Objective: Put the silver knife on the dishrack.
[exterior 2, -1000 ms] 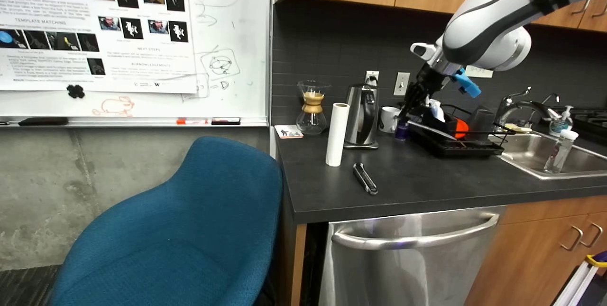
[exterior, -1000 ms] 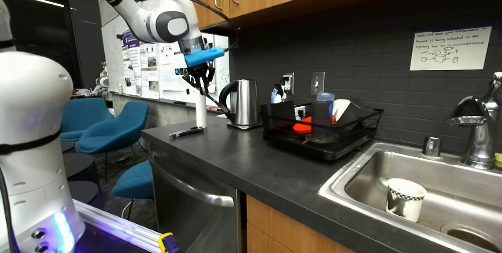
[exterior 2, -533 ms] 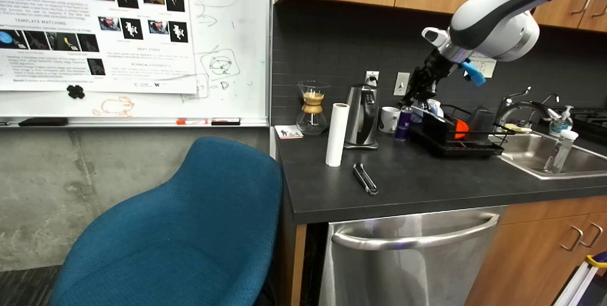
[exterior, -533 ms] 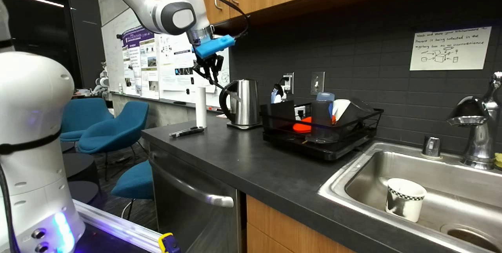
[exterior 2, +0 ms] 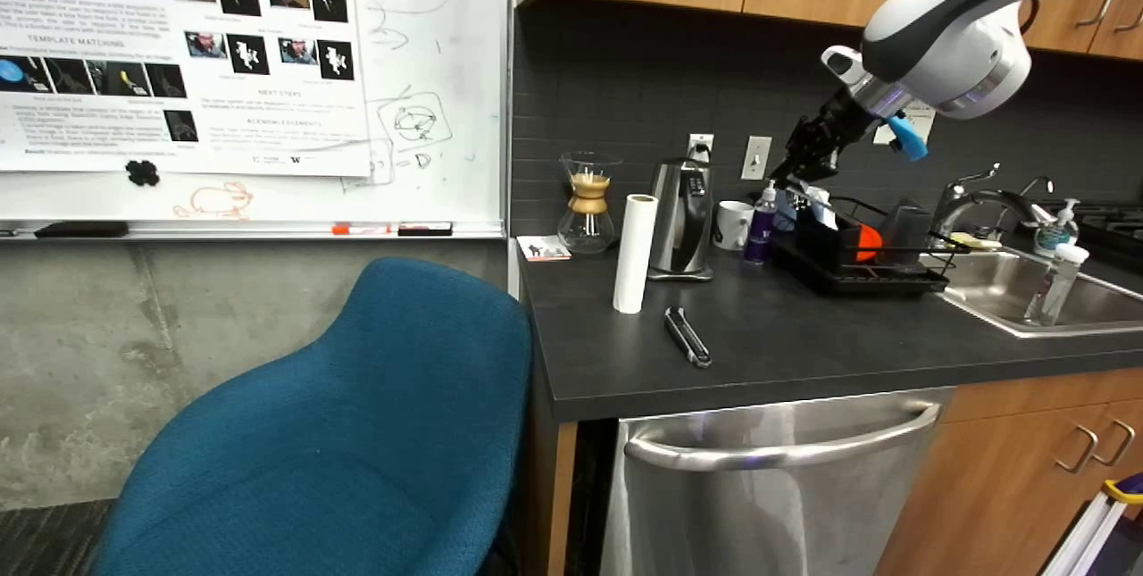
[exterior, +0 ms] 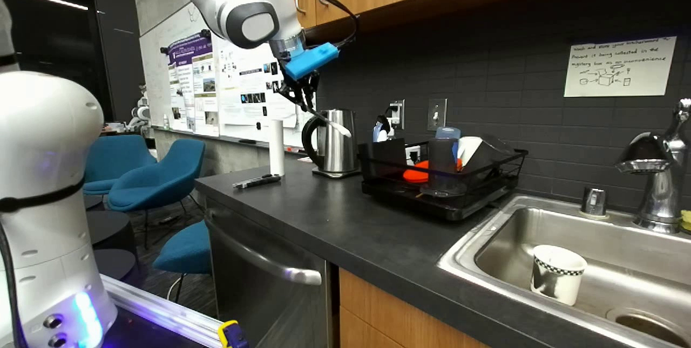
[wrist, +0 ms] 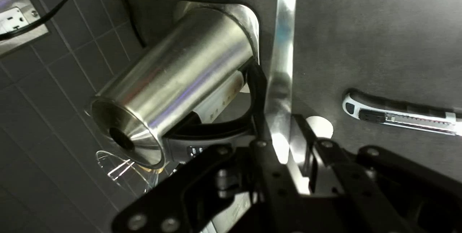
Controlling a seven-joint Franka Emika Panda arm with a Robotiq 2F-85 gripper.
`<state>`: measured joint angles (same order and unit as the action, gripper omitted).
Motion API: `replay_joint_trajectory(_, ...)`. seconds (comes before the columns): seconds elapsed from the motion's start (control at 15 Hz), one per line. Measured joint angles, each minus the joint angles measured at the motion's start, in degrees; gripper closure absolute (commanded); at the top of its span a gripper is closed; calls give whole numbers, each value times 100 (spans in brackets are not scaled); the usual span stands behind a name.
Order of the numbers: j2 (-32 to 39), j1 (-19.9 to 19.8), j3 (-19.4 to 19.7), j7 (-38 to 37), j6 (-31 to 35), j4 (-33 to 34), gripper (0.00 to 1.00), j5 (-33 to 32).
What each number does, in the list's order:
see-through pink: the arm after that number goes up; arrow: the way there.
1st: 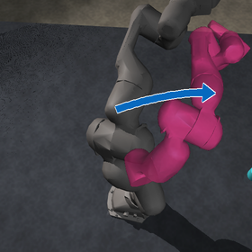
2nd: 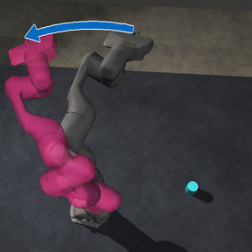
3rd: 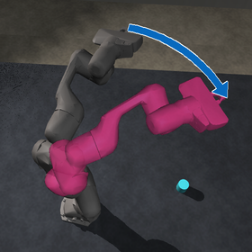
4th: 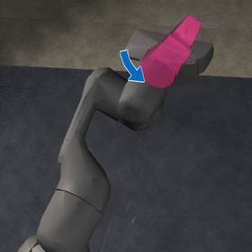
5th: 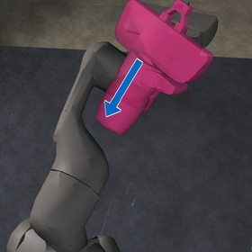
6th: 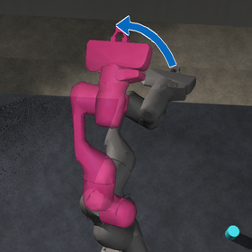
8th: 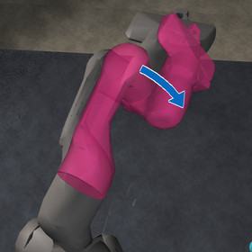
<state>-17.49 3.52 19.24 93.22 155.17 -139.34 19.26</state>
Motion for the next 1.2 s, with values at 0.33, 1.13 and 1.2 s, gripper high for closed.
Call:
replay_joint_trajectory(0.33, -16, 293, 452, 1041, 153, 9, 95, 925)
replay_joint_trajectory(1.13, -10, 793, 1225, 2671, 155, 82, 95, 2573)
replay_joint_trajectory(1.2, -7, 838, 1289, 2798, 152, 86, 95, 2712)
